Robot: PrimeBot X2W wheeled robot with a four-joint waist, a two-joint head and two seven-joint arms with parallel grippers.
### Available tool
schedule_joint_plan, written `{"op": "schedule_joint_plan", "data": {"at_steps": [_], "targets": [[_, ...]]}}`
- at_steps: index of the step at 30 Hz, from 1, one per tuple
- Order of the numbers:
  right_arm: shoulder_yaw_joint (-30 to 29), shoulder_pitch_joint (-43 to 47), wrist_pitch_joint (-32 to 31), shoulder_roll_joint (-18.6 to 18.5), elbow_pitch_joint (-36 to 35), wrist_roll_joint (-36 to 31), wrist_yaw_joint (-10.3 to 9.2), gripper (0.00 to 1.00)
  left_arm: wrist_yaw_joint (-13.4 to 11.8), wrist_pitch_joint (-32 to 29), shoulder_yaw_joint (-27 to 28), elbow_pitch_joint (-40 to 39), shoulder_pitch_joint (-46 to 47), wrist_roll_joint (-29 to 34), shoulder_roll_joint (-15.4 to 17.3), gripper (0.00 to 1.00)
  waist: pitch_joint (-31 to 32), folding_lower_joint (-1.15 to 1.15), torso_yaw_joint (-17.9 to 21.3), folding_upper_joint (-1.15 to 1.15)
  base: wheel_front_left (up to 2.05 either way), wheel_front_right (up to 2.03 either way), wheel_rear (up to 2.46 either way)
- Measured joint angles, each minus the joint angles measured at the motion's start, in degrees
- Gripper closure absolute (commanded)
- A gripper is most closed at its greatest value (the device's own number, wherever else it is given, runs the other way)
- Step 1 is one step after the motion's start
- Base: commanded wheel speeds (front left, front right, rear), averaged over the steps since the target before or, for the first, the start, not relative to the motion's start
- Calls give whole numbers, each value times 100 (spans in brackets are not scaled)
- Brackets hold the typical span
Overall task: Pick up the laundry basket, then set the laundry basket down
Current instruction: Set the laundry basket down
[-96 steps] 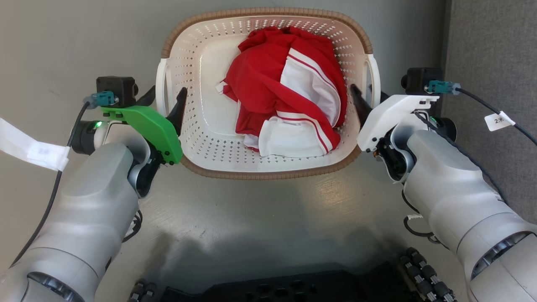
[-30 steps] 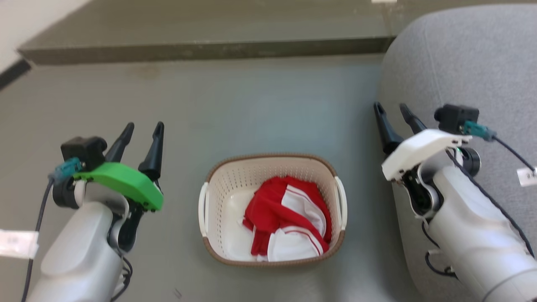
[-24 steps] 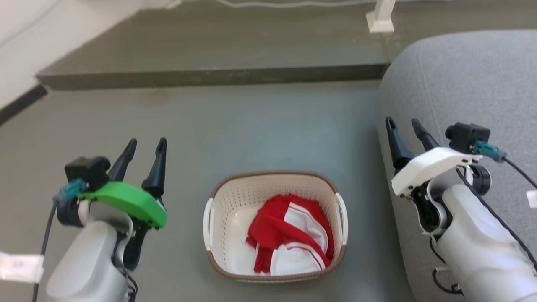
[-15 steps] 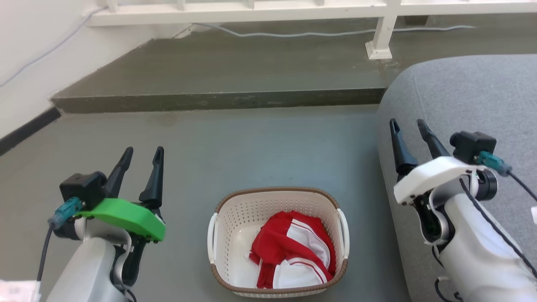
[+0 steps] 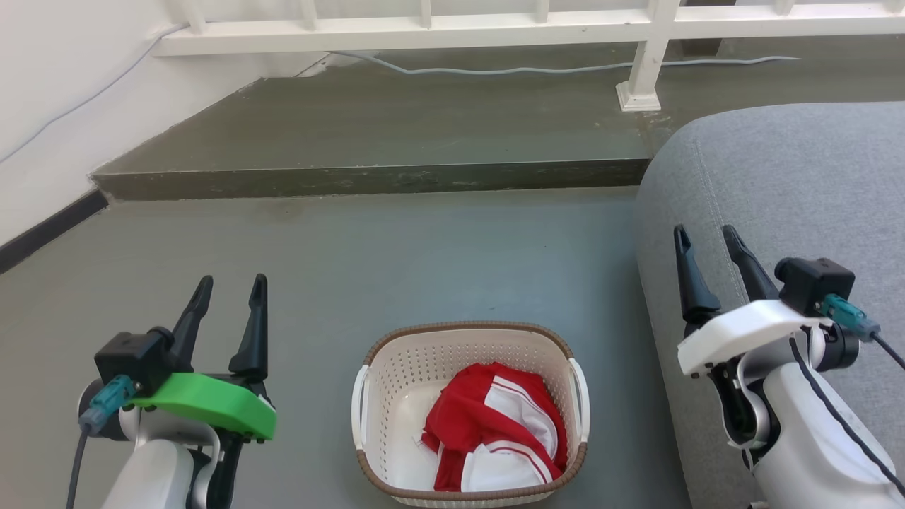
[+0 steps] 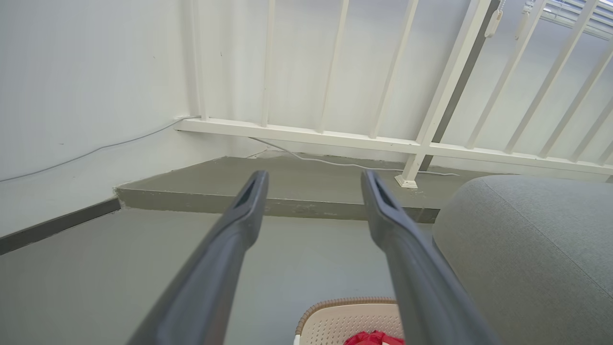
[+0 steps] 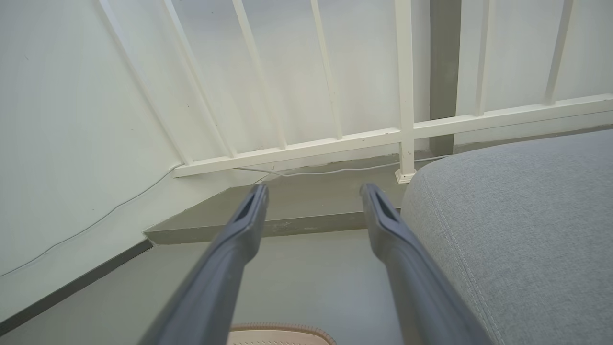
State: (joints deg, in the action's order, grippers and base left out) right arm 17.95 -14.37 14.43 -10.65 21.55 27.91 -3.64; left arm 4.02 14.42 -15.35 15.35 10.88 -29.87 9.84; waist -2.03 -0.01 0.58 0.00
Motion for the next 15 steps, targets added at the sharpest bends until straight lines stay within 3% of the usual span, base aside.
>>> {"op": "schedule_joint_plan", "data": {"at_steps": [15], "targets": [[-200,424,0,148,-333,-335,10,0,53,0,247,-298,-335,369,-223,0,7,0,-4,0,0,0,0]]}}
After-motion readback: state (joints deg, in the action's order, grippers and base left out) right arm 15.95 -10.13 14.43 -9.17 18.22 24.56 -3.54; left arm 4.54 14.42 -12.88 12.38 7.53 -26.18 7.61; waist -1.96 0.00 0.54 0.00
